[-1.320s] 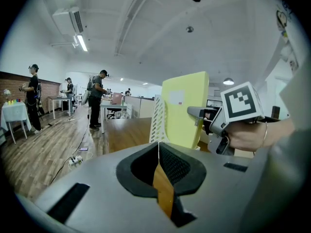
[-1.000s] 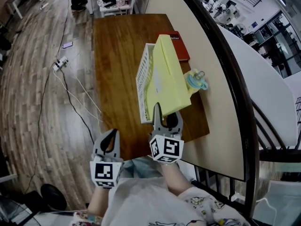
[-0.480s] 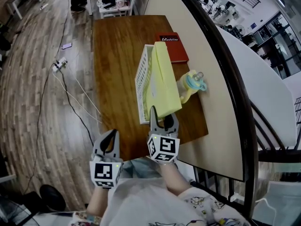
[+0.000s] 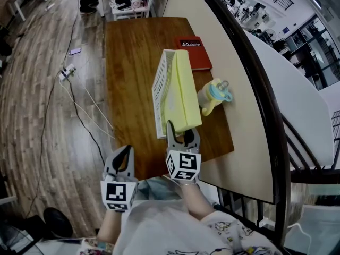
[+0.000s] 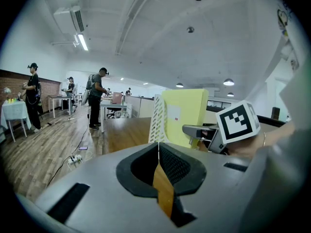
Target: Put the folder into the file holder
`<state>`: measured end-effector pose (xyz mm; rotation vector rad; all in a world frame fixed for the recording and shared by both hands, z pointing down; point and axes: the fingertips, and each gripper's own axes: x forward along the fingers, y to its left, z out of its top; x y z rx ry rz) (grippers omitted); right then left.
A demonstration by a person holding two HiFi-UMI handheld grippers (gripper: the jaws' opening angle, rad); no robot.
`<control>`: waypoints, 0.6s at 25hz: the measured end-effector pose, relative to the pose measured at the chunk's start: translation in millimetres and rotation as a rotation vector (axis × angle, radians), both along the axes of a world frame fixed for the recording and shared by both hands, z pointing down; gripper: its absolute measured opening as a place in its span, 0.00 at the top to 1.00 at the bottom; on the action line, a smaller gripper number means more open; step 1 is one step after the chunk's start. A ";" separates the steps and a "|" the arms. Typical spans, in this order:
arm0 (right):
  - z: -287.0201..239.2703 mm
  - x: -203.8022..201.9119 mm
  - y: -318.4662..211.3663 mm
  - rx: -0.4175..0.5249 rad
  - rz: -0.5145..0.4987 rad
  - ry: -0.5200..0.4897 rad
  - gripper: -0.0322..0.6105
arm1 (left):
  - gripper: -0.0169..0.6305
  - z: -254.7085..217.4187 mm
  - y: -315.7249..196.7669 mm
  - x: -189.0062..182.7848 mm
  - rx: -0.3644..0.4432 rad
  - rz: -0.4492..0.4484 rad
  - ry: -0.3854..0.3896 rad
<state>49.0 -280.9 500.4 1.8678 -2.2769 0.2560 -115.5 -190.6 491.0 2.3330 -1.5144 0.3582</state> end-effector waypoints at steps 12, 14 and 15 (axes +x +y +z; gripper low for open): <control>5.8 0.2 9.7 -0.045 -0.043 -0.027 0.56 | 0.97 -5.4 7.1 -3.3 0.018 -0.014 0.001; 3.8 0.0 11.3 -0.048 -0.049 -0.031 0.56 | 0.97 -8.1 7.3 -4.3 0.026 -0.017 0.000; 2.9 -0.1 12.5 -0.050 -0.053 -0.032 0.55 | 0.97 -9.6 7.6 -5.0 0.030 -0.018 0.000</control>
